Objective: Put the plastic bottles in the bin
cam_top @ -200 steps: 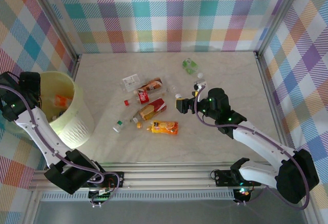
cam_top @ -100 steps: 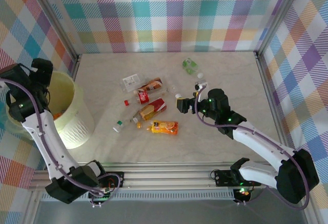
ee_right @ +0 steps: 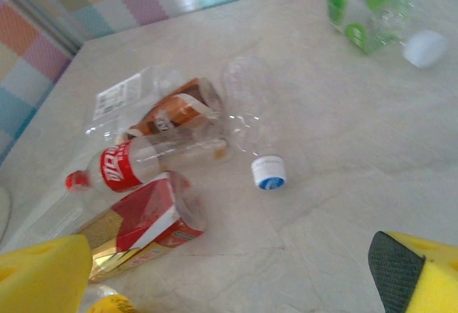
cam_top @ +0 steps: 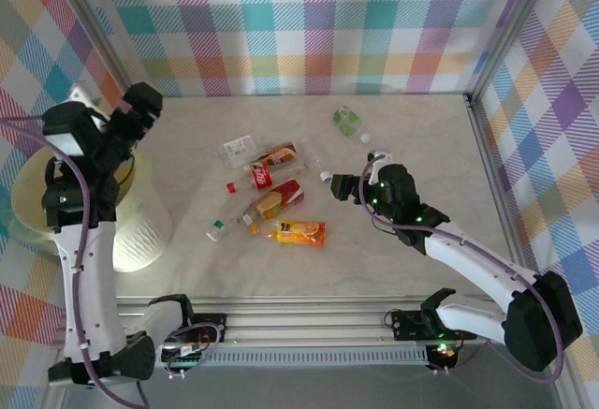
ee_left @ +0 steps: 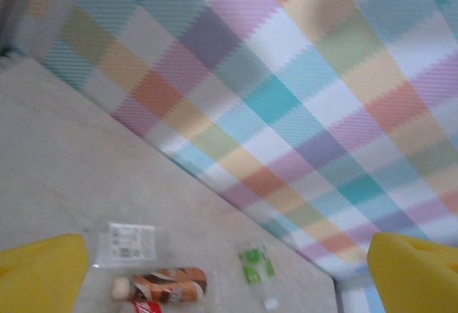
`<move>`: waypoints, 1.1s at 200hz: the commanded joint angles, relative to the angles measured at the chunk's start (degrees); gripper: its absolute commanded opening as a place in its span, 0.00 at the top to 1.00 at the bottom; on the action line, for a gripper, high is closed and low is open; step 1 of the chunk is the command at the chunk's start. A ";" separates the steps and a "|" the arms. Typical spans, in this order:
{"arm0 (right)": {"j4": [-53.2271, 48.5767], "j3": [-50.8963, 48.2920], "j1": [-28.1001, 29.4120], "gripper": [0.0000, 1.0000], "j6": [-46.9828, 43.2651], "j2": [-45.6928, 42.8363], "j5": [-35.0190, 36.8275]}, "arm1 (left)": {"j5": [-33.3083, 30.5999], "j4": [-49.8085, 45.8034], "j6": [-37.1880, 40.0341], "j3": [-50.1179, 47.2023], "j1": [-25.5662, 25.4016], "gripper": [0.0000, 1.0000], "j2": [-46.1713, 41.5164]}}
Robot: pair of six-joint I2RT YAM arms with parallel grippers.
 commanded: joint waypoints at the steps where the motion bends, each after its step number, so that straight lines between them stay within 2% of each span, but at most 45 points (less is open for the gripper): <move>1: -4.46 1.23 -1.43 0.00 5.09 1.41 4.27 | 0.06 3.86 1.63 -1.65 -7.21 0.00 0.07; 41: -8.16 3.27 -4.44 0.00 6.30 4.08 2.53 | -2.83 6.25 3.03 -4.30 -19.08 0.00 3.08; 89: -14.22 11.92 -9.51 0.00 -0.04 13.86 -3.78 | -2.75 7.74 4.10 -4.72 -27.22 0.00 9.14; 121: -14.72 18.68 -12.05 0.00 -4.82 22.20 -4.63 | -3.76 4.93 5.93 -3.50 -28.38 0.00 11.30; 151: -15.37 26.20 -14.84 0.00 -13.27 30.10 -5.66 | -6.69 5.57 6.50 -6.47 -28.40 0.00 8.59; 190: -19.88 38.39 -19.19 0.00 -26.04 40.53 -12.87 | -10.42 5.03 7.91 -9.97 -28.39 0.00 4.68; 220: -23.42 47.54 -20.66 0.02 -34.07 48.91 -16.53 | -10.43 5.30 9.67 -11.84 -28.38 0.00 3.99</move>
